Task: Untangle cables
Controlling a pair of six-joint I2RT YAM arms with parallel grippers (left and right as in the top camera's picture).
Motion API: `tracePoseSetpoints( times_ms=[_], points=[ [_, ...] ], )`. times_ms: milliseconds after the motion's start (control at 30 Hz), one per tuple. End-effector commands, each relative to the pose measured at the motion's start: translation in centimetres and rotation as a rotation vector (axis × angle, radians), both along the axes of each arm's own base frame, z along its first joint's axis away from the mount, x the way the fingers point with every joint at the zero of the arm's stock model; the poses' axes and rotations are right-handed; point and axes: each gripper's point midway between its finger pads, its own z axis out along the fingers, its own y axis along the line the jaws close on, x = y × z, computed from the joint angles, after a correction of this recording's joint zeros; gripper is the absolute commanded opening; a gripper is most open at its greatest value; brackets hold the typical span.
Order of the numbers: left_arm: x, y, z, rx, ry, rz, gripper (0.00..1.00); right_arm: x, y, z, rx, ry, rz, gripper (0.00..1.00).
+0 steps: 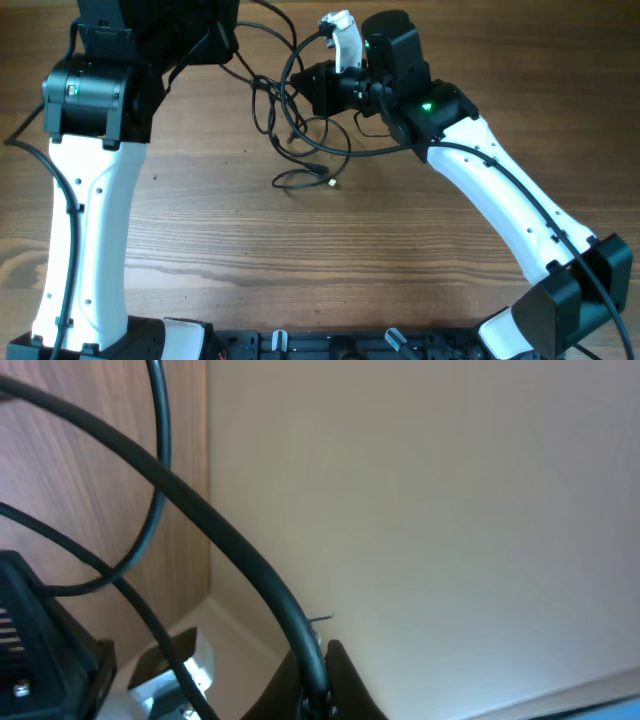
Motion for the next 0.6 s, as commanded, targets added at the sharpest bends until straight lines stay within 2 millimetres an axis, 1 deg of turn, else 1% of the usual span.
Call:
tracePoseSetpoints(
  times_ms=[0,67,100,133,167,200,233,300,433,500,567],
  points=[
    [0.4,2.4,-0.1,0.157,-0.042,0.080,0.04,1.9,-2.8,-0.5,-0.056,0.012,-0.126,0.04],
    [0.5,4.9,-1.1,0.307,-0.027,0.168,0.04,2.6,-5.7,-0.4,-0.098,0.030,-0.230,0.04],
    [0.2,6.9,-1.8,0.411,-0.002,0.235,0.04,2.9,-8.1,-0.2,-0.136,0.032,-0.303,0.04],
    [-0.1,8.4,-2.2,0.496,0.019,0.284,0.04,2.9,-9.9,0.0,-0.165,0.032,-0.360,0.04],
    [-0.4,9.9,-2.5,0.587,0.041,0.327,0.04,2.9,-12.1,0.4,-0.199,0.030,-0.426,0.04],
    [-0.8,11.0,-2.8,0.658,0.061,0.352,0.04,2.8,-14.0,0.7,-0.227,0.030,-0.482,0.04],
    [-1.1,11.8,-3.0,0.717,0.080,0.369,0.04,2.5,-16.4,1.3,-0.262,0.026,-0.554,0.04],
    [-1.6,13.1,-3.5,0.829,0.120,0.380,0.04,1.9,-20.2,2.1,-0.309,0.023,-0.663,0.04],
    [-2.1,14.7,-4.4,1.041,0.180,0.299,0.04,0.8,-25.7,3.4,-0.336,0.033,-0.798,0.04],
    [-2.3,15.6,-5.1,1.103,0.220,0.259,0.04,0.5,-28.5,3.3,-0.334,0.064,-0.857,0.04],
    [-2.7,16.6,-5.9,1.124,0.267,0.248,0.04,0.4,-30.5,3.0,-0.301,0.105,-0.878,0.04]
  ],
)
